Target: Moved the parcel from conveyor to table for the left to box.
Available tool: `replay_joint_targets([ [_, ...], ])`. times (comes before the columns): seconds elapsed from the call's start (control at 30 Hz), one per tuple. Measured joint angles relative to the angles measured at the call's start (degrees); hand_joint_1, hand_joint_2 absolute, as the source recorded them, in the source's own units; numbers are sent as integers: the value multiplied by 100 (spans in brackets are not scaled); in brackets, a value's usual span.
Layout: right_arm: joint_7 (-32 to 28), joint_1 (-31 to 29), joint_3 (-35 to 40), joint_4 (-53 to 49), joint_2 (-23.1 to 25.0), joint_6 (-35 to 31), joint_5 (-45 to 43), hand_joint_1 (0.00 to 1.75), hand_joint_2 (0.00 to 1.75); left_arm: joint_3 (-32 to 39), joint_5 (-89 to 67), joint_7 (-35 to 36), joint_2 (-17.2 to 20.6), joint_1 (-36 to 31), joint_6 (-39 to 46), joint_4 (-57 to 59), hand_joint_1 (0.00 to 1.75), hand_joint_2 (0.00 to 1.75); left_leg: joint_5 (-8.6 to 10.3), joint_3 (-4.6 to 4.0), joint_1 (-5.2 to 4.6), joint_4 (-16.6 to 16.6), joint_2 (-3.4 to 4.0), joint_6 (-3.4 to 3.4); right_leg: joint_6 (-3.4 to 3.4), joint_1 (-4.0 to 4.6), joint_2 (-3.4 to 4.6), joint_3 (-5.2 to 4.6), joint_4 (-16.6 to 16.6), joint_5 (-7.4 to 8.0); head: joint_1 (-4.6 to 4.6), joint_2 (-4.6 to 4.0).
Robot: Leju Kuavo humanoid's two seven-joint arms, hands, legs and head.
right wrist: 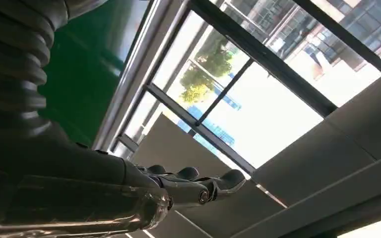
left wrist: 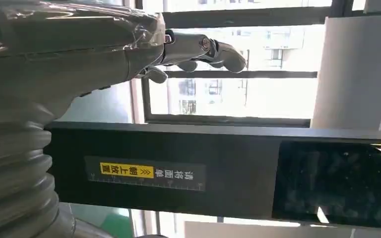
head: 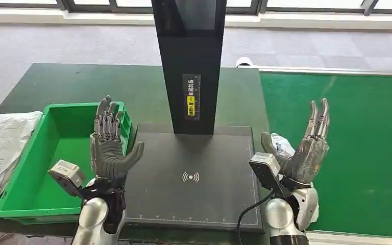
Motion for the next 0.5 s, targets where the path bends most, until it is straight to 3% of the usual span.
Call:
replay_joint_targets([
  [0.1, 53, 3, -15, 2, 0, 0, 55, 0, 175, -7, 0, 0, 0, 0, 4, 0, 0, 175, 0, 1, 0, 0, 0, 0, 0, 0, 0, -1, 0, 0, 0, 0],
  [0.2, 1103, 53, -377, -70, -7, -2, 1311, 0, 175, -7, 72, -11, 2, 25, 147, -13, 0, 175, 0, 1, 0, 1, -11, 0, 0, 0, -8, 5, -1, 0, 0, 0],
  [0.33, 1075, 84, -1071, -68, -7, -2, 1410, 0, 175, 9, 90, -15, 13, 106, 190, -92, 0, 175, 0, -2, -1, 1, -7, 2, 1, -8, -7, 3, -1, 0, 0, 0],
  [0.5, 1062, 100, -1318, -68, 0, 4, 1506, 0, 175, 11, 90, -15, 13, 116, 197, -133, 0, 175, 0, -2, -3, 1, -9, 2, 1, -7, -8, 2, -1, 0, 0, 0],
])
